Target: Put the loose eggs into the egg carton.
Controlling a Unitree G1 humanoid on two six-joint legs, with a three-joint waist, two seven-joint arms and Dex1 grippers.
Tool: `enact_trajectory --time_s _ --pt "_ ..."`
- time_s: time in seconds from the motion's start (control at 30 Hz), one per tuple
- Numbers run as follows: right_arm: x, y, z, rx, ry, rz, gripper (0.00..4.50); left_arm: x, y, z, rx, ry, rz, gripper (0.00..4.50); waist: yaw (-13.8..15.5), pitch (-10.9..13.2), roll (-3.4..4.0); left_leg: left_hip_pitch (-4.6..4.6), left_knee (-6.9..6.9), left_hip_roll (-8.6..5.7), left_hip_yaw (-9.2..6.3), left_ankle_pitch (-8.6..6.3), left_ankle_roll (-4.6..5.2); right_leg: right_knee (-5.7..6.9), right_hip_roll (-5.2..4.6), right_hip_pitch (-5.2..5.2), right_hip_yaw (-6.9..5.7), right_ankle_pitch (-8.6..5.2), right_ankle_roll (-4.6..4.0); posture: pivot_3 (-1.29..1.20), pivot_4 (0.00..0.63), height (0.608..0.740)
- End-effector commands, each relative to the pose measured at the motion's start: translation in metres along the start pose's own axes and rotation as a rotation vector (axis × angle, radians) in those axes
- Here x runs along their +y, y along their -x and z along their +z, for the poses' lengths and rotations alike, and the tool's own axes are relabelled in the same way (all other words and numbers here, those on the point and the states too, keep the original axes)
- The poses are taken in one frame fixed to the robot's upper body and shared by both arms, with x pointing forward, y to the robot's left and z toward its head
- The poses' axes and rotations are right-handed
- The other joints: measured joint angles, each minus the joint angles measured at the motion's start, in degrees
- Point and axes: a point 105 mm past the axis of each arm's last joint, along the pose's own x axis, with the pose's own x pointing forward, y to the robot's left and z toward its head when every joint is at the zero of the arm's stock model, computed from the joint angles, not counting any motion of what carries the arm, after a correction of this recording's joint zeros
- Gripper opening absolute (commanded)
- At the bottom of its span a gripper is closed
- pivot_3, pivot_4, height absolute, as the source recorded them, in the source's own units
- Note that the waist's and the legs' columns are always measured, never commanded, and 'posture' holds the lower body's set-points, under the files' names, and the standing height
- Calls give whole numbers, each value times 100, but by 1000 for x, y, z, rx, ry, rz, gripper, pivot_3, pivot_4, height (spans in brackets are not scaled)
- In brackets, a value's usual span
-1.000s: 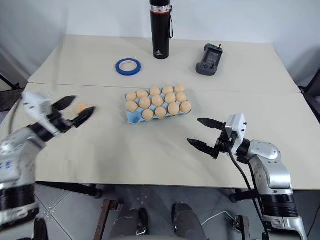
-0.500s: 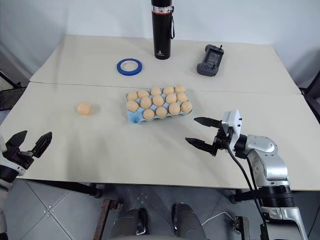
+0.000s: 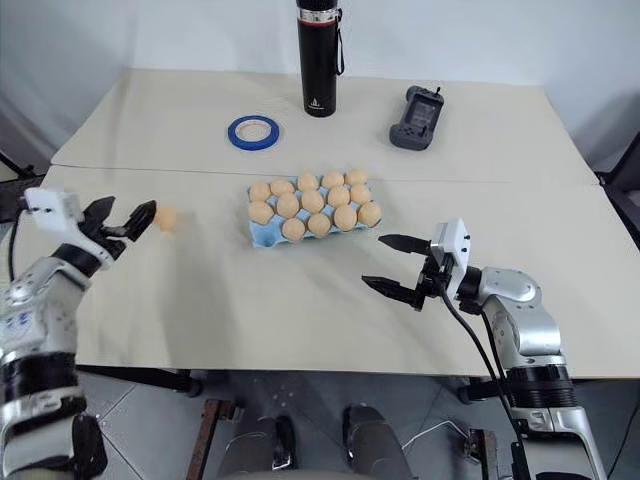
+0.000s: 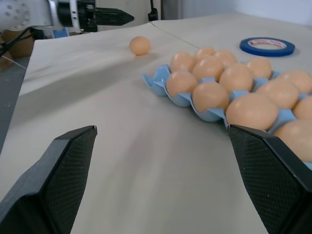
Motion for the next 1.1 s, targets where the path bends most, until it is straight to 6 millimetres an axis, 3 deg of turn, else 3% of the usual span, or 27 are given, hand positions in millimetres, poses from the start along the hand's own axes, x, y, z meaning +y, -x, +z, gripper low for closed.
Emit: enact_trajectory --time_s 0.03,0.33,0.43,0.63,0.7,0.9,0.97,1.1 --pt "0 6 14 -29 56 -30 4500 6 -12 0 11 -38 14 4470 -8 0 0 -2 -1 1 3 2 -7 1 2 -4 2 -1 1 0 150 740" --pt "0 13 16 -12 68 -56 4500 4 -26 -30 165 -39 13 4470 6 1 -3 -2 12 1 21 -3 -11 8 1 -7 12 -8 13 0 150 740" --pt "-3 12 17 -13 73 -67 4500 2 -26 -34 176 -22 3 3900 5 1 -3 0 13 0 19 -2 -12 12 0 -6 11 -8 12 0 150 740" --pt "-6 10 17 -10 75 -68 4500 -6 -31 -22 133 -60 -39 1987 6 1 -2 -1 13 1 20 -1 -12 14 0 -7 11 -8 12 0 150 740" --pt "-7 10 17 -10 77 -69 4500 -19 -36 -11 98 -103 -103 1713 10 1 -3 -1 14 0 20 -1 -12 14 0 -7 11 -8 12 0 150 740" --pt "-7 10 17 -15 82 -74 4500 -92 -48 21 19 -166 -428 1638 66 2 -4 -3 18 -4 21 -1 -12 14 -1 -5 10 -8 13 0 150 740" --pt "-7 11 17 -18 83 -82 4500 -125 -48 29 -1 -162 -569 1638 77 2 -4 -3 18 -4 23 -1 -12 14 -1 -5 12 -8 13 0 150 740" --pt "-5 14 16 -20 83 -97 4500 -157 -48 19 69 -167 -713 1638 95 2 -4 -2 20 -4 24 0 -13 16 2 -5 14 -9 14 0 150 740"
